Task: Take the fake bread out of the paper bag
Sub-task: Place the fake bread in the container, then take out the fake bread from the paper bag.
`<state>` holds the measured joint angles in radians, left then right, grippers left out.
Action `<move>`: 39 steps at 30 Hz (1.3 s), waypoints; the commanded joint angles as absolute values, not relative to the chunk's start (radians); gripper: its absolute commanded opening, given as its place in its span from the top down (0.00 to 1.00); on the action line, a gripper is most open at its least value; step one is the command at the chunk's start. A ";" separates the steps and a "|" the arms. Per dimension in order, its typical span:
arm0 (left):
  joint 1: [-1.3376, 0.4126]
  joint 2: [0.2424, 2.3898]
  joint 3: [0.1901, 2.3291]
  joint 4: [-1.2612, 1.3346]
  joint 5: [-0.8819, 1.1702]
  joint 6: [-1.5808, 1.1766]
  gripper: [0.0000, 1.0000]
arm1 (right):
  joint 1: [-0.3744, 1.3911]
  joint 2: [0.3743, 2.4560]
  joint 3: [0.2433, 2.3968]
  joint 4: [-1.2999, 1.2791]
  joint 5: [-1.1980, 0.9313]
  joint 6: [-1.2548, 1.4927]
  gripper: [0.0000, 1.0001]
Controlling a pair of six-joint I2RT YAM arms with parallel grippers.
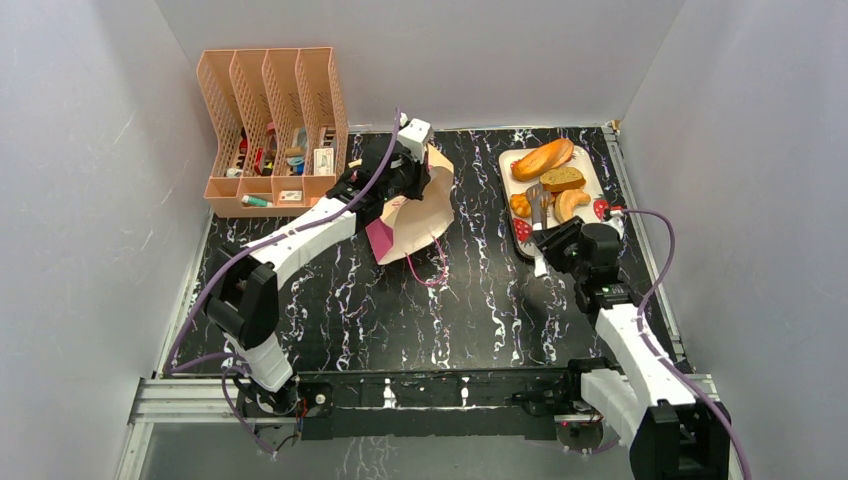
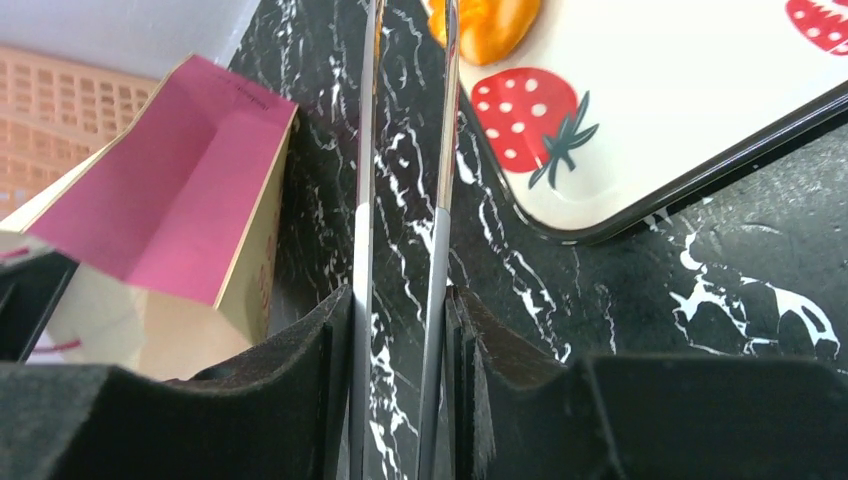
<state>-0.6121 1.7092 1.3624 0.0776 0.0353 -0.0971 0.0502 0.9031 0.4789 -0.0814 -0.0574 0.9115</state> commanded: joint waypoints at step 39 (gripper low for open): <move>-0.614 1.798 1.510 0.037 0.133 -0.087 1.00 | 0.456 0.707 0.693 -0.381 -0.318 0.758 0.76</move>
